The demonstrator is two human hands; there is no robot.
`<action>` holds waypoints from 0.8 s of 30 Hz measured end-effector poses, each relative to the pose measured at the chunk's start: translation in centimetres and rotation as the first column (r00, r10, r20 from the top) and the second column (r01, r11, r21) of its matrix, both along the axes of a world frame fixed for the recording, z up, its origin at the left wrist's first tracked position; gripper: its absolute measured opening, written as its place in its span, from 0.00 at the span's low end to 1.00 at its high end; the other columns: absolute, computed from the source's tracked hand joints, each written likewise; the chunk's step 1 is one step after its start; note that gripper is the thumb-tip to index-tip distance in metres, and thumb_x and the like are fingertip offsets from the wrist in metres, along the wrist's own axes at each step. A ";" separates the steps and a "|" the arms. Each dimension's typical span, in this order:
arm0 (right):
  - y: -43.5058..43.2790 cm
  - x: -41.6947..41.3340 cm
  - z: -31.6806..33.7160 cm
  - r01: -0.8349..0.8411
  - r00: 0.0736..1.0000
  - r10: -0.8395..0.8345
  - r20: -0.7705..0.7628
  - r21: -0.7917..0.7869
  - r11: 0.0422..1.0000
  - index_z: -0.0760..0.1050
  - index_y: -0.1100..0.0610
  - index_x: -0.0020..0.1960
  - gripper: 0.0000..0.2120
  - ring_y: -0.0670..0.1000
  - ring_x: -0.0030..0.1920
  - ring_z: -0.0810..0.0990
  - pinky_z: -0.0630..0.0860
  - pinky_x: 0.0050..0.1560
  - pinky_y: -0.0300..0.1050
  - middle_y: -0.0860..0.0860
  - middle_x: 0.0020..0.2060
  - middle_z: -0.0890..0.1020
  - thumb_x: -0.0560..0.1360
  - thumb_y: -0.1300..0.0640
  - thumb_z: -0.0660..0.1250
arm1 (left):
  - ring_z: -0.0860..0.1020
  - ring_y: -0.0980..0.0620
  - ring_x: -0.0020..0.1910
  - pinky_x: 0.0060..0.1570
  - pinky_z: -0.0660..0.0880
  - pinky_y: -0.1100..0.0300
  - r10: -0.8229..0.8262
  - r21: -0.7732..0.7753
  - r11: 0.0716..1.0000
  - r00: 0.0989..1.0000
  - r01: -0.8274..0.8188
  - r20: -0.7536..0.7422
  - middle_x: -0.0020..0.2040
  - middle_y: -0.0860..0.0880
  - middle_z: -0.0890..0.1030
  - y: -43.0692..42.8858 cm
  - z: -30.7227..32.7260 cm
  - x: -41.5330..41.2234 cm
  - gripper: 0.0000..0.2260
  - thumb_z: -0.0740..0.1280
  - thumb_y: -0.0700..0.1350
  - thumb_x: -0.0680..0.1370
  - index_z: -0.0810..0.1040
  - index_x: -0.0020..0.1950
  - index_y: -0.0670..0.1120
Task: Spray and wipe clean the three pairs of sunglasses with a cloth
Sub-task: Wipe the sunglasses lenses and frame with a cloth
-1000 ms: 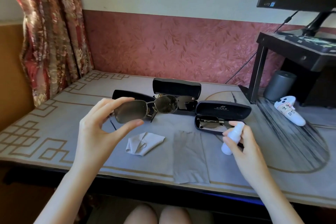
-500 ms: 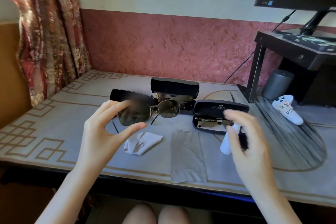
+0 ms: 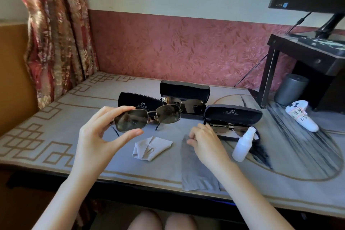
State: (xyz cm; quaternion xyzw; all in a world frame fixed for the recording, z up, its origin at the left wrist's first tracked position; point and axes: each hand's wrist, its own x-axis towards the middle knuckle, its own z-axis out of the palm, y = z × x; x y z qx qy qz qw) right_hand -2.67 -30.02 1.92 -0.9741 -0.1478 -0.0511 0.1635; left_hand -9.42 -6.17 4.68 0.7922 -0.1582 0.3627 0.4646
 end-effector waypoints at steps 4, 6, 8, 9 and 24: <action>-0.4 -0.2 2.0 -0.035 0.999 0.031 0.038 0.118 0.992 0.73 0.57 0.47 0.06 0.48 0.52 0.69 0.61 0.47 0.41 0.47 0.46 0.73 0.81 0.56 0.62 | 0.77 0.51 0.47 0.48 0.75 0.53 -0.018 -0.027 0.999 1.000 0.018 -0.003 0.46 0.58 0.79 0.1 -0.2 0.1 0.20 0.73 0.55 0.68 0.79 0.59 0.54; -0.6 0.0 3.4 -0.033 0.999 0.030 0.019 0.204 0.978 0.73 0.57 0.48 0.07 0.50 0.50 0.74 0.66 0.46 0.45 0.49 0.44 0.78 0.81 0.54 0.61 | 0.78 0.51 0.48 0.49 0.75 0.54 -0.025 -0.033 0.999 1.000 0.025 -0.008 0.46 0.57 0.79 0.1 -0.3 0.1 0.20 0.73 0.55 0.68 0.79 0.59 0.54; -0.8 0.6 5.0 -0.025 0.999 0.017 0.033 0.273 0.962 0.72 0.56 0.46 0.07 0.52 0.41 0.75 0.71 0.43 0.49 0.52 0.39 0.80 0.80 0.54 0.61 | 0.78 0.51 0.47 0.48 0.75 0.52 -0.023 -0.037 0.999 1.000 0.023 -0.008 0.46 0.56 0.79 0.2 -0.3 0.1 0.20 0.73 0.55 0.68 0.79 0.59 0.54; -0.8 1.0 5.8 -0.035 0.998 0.020 0.052 0.313 0.949 0.72 0.56 0.45 0.07 0.52 0.37 0.74 0.70 0.41 0.48 0.55 0.36 0.79 0.80 0.54 0.62 | 0.77 0.50 0.47 0.48 0.74 0.50 -0.021 -0.040 0.999 1.000 0.021 -0.011 0.46 0.56 0.79 0.2 -0.3 0.1 0.20 0.73 0.55 0.68 0.79 0.58 0.55; 3.3 -0.5 11.5 -0.492 0.855 0.497 0.146 0.529 0.692 0.77 0.50 0.42 0.07 0.41 0.39 0.74 0.72 0.45 0.38 0.42 0.38 0.78 0.75 0.60 0.71 | 0.77 0.45 0.46 0.44 0.73 0.44 -0.025 -0.079 0.997 1.000 0.025 -0.004 0.46 0.53 0.79 1.1 -0.4 0.5 0.18 0.74 0.57 0.68 0.78 0.58 0.63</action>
